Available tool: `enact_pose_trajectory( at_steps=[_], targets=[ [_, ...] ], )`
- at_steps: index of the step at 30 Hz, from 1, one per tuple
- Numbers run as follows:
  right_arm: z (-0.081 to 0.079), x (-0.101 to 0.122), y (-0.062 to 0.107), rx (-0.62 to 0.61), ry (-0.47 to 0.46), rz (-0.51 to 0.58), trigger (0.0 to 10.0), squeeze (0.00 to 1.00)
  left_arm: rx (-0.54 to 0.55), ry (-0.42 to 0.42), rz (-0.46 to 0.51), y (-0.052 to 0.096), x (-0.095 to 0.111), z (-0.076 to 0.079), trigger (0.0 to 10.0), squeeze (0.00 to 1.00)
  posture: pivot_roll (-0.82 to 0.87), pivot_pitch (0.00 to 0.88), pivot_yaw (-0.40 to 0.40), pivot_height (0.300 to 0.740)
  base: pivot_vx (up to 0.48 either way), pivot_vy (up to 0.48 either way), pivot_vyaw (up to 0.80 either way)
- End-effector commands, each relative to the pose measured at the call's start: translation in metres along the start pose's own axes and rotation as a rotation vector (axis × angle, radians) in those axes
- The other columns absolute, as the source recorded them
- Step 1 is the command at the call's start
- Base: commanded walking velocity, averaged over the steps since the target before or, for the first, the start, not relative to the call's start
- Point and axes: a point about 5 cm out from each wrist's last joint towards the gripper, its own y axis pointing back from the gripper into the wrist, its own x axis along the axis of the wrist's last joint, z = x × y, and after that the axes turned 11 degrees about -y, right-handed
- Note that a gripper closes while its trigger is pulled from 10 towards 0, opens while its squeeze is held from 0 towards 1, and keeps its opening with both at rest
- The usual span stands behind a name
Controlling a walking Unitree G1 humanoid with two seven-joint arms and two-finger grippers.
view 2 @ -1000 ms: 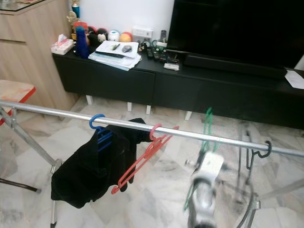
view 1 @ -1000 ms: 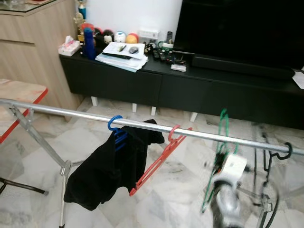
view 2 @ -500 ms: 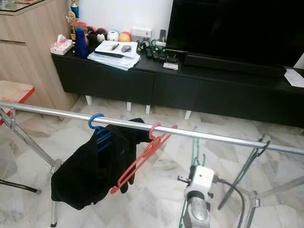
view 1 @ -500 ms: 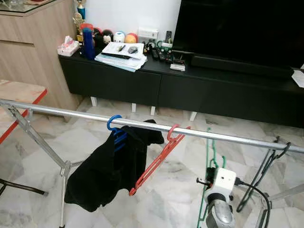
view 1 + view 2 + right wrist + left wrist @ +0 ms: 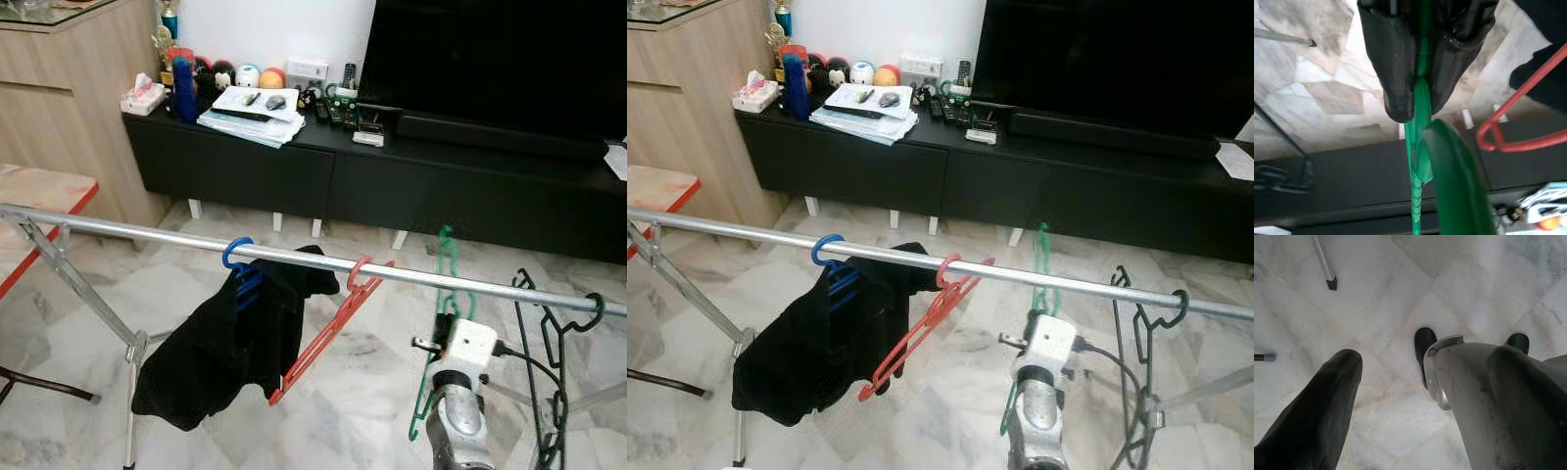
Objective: Hang hanger
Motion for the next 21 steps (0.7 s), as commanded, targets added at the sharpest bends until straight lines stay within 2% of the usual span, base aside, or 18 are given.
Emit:
enact_pose_trajectory(
  at_steps=[1, 4, 13, 15, 21],
  targets=[
    [-0.001, 0.009, -0.006, -0.001, -0.005, 0.022, 10.0, 0.0, -0.022, -0.011, -0.047, 0.003, -0.012, 0.007, 10.0, 0.0, 0.02, 0.076, -0.075, 0.74, 0.0, 0.0, 0.0],
    [-0.002, 0.016, -0.012, -0.014, -0.034, 0.033, 10.0, 0.0, -0.021, -0.011, -0.046, 0.003, -0.012, 0.007, 10.0, 0.0, 0.02, 0.076, -0.075, 0.74, 0.0, 0.0, 0.0],
    [-0.007, 0.027, -0.022, 0.005, -0.035, 0.018, 10.0, 0.0, -0.026, -0.012, -0.044, 0.002, -0.012, 0.008, 10.0, 0.0, 0.02, 0.079, -0.075, 0.74, 0.0, 0.0, 0.0],
    [-0.012, 0.018, -0.025, 0.02, -0.016, -0.107, 10.0, 0.0, -0.029, -0.012, -0.045, 0.002, -0.012, 0.009, 10.0, 0.0, 0.02, 0.079, -0.075, 0.74, 0.0, 0.0, 0.0],
    [-0.017, 0.018, -0.027, 0.031, -0.029, -0.137, 10.0, 0.0, -0.03, -0.011, -0.043, 0.002, -0.012, 0.009, 10.0, 0.0, 0.03, 0.082, -0.077, 0.74, 0.0, 0.0, 0.0]
  ],
)
